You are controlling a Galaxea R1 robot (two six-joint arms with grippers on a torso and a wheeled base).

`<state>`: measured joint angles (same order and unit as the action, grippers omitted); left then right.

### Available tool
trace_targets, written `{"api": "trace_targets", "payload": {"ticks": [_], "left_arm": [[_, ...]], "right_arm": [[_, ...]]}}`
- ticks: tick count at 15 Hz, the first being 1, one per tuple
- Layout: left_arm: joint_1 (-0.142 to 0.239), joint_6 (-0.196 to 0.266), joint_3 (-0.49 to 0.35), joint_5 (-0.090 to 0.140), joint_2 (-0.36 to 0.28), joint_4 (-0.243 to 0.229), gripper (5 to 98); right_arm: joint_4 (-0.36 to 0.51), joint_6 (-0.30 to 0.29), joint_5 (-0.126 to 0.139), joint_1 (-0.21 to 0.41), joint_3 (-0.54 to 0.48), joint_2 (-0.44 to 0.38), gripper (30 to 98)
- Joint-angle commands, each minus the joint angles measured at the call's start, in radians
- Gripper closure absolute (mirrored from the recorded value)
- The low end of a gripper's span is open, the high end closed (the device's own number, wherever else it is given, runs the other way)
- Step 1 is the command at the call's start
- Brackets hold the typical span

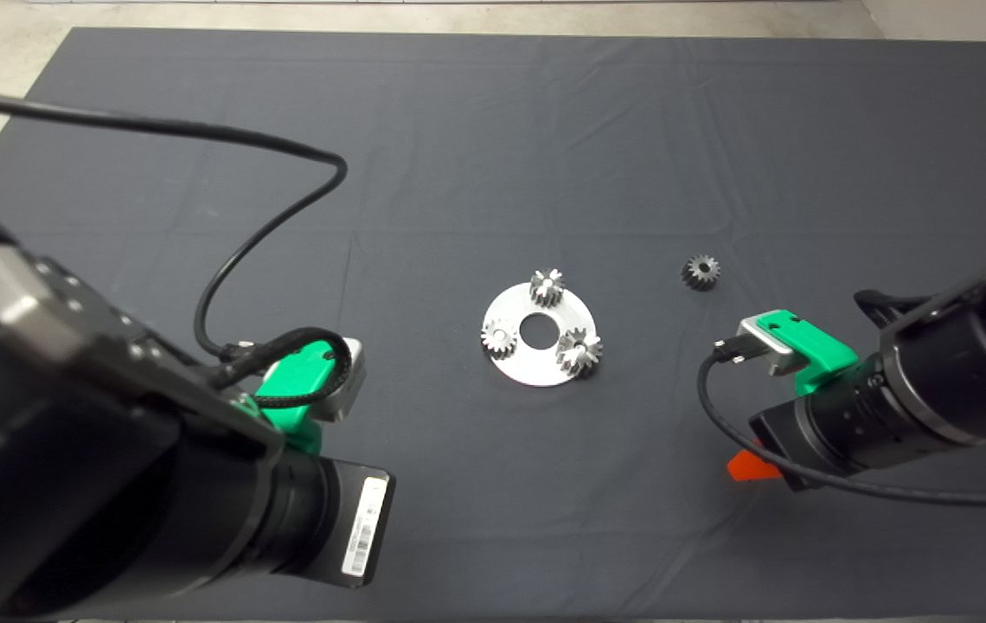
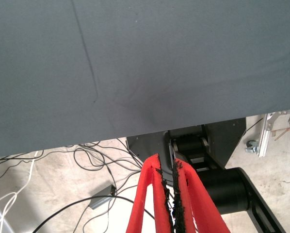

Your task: Remove an incorrectly installed larger gear and replace it with the correct smaller gear

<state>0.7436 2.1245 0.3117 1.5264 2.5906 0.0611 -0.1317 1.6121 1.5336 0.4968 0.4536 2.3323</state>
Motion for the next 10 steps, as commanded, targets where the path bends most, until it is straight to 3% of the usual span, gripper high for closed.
{"api": "trace_targets", "payload": {"ticks": [1, 3, 5, 10], "left_arm": [[0.026, 0.005, -0.028, 0.053, -0.09, -0.003, 98.4], [0.025, -0.009, -0.033, 0.066, -0.196, -0.013, 98.4], [0.025, -0.058, -0.033, 0.075, -0.27, -0.02, 98.4], [0.025, -0.171, -0.031, 0.074, -0.422, -0.029, 98.4]], "right_arm": [[0.002, 0.005, 0.082, 0.074, -0.028, -0.058, 70.3], [-0.002, -0.019, 0.085, 0.075, 0.086, -0.025, 70.3], [-0.003, -0.151, 0.083, 0.12, 0.274, 0.061, 70.3], [-0.002, -0.435, 0.082, 0.262, 0.815, 0.4, 70.3]]}}
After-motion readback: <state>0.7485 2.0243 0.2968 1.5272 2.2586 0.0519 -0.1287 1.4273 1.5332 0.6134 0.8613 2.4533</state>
